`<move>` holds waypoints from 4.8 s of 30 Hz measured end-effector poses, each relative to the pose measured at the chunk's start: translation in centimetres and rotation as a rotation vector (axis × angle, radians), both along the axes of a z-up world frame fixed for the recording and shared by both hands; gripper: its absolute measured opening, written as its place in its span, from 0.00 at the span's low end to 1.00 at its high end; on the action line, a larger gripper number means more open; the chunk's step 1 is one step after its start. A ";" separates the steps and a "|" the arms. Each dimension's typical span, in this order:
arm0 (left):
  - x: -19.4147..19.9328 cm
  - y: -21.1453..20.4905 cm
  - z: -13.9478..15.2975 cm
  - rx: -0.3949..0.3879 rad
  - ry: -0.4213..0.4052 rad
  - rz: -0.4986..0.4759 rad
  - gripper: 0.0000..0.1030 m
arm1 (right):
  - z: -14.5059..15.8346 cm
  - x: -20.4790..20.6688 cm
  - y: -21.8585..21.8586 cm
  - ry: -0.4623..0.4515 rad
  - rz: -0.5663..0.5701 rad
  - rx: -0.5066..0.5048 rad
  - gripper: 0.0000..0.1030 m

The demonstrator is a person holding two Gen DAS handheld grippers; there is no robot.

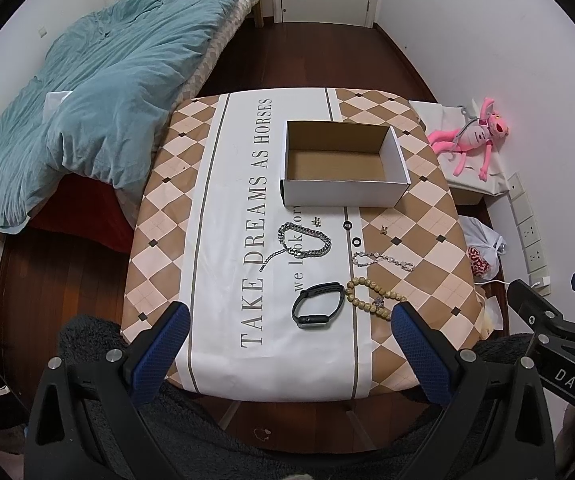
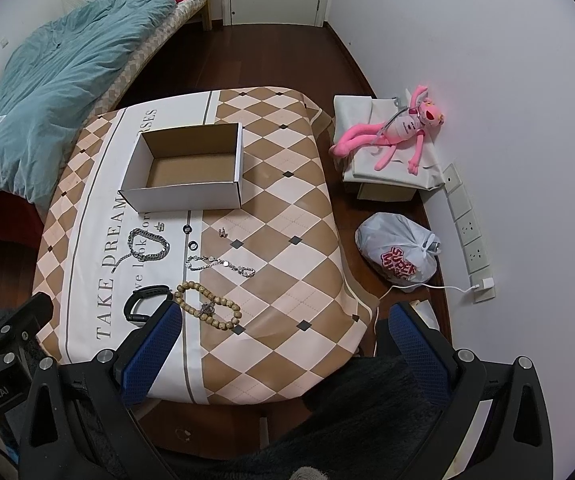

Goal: Organize jewelry

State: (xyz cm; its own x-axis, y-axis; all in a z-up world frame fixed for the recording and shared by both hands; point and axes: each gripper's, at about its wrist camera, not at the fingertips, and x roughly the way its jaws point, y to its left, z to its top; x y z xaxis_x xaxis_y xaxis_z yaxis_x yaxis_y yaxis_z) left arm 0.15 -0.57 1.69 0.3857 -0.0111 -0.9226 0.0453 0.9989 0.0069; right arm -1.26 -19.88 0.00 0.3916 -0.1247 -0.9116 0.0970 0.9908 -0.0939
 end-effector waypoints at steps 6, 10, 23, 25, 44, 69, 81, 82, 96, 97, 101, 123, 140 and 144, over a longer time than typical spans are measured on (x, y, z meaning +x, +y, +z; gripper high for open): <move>0.0 0.0 0.0 -0.002 -0.002 -0.001 1.00 | 0.2 0.1 -0.1 -0.002 0.001 0.000 1.00; 0.0 -0.1 0.1 0.000 -0.004 0.000 1.00 | 0.3 0.2 -0.2 -0.005 0.001 -0.001 1.00; 0.1 -0.3 0.3 -0.007 -0.003 -0.002 1.00 | 0.1 -0.1 -0.1 -0.008 -0.001 0.001 1.00; 0.5 -0.6 0.3 -0.012 0.006 -0.010 1.00 | 0.1 0.0 -0.2 -0.007 -0.003 0.005 1.00; 5.5 0.5 -10.7 0.130 0.109 -0.008 0.99 | -14.0 5.3 -0.2 0.207 -0.025 0.056 0.92; 5.9 2.8 -17.4 0.043 0.255 0.011 0.97 | -21.4 4.8 2.7 0.266 0.078 0.092 0.09; 5.2 0.6 -19.9 -0.017 0.295 -0.075 0.50 | -20.7 3.0 0.0 0.280 0.010 0.193 0.09; 5.2 0.4 -19.9 -0.004 0.279 -0.088 0.45 | -20.8 3.4 0.0 0.284 0.011 0.192 0.09; 5.4 0.9 -18.8 0.000 0.212 -0.128 0.04 | -21.2 4.7 1.7 0.268 0.013 0.110 0.09; 5.7 1.4 -18.6 -0.002 0.210 -0.128 0.03 | -21.2 4.8 1.6 0.267 0.006 0.131 0.09; 5.6 2.0 -17.5 -0.024 0.187 -0.115 0.03 | -19.9 4.3 1.0 0.233 -0.025 0.221 0.09; 7.2 2.2 -15.4 -0.199 0.168 -0.099 0.71 | -14.2 5.9 1.6 0.112 0.017 0.344 0.09; 5.9 -2.2 -18.9 -0.034 0.176 -0.253 0.43 | -17.3 4.8 -0.2 0.167 -0.046 0.337 0.09; 6.1 -1.6 -17.2 -0.061 0.140 -0.235 0.42 | -15.7 4.9 0.0 0.140 -0.028 0.368 0.09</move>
